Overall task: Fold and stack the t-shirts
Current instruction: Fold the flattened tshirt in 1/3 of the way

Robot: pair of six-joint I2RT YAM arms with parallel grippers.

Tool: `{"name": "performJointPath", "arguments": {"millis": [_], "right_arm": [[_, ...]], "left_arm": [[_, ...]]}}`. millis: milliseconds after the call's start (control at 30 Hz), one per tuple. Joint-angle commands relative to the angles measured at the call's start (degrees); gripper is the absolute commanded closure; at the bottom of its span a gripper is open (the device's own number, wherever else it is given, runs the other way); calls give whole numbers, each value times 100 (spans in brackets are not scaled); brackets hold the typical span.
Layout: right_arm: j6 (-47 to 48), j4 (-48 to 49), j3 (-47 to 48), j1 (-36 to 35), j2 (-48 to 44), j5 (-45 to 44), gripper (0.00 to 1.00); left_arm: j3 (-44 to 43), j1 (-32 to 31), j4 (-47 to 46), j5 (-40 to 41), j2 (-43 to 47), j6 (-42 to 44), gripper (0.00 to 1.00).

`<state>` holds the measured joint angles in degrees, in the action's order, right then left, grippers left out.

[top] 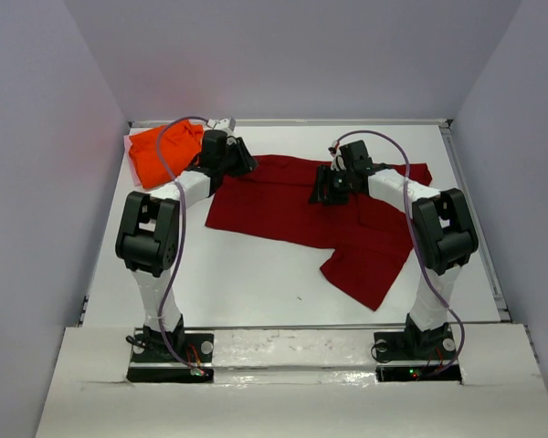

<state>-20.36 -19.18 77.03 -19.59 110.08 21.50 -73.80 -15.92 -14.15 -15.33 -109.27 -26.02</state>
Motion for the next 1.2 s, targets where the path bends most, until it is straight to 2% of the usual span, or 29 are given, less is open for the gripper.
{"name": "performJointPath", "arguments": {"millis": [0, 267, 467, 733, 1167], "right_arm": [[32, 151, 110, -44, -48, 118, 39], [23, 151, 92, -44, -83, 153, 39], [41, 151, 40, -44, -154, 144, 39], [23, 160, 75, -97, -110, 267, 39], [41, 160, 119, -97, 31, 276, 39]], "left_arm": [[-46, -16, -133, 214, 134, -17, 62], [-29, 45, 378, 1163, -67, -96, 62], [68, 239, 194, 1093, -410, -553, 61], [-380, 256, 360, 1251, -665, -167, 61], [-1198, 256, 413, 866, -1210, 36, 60]]}}
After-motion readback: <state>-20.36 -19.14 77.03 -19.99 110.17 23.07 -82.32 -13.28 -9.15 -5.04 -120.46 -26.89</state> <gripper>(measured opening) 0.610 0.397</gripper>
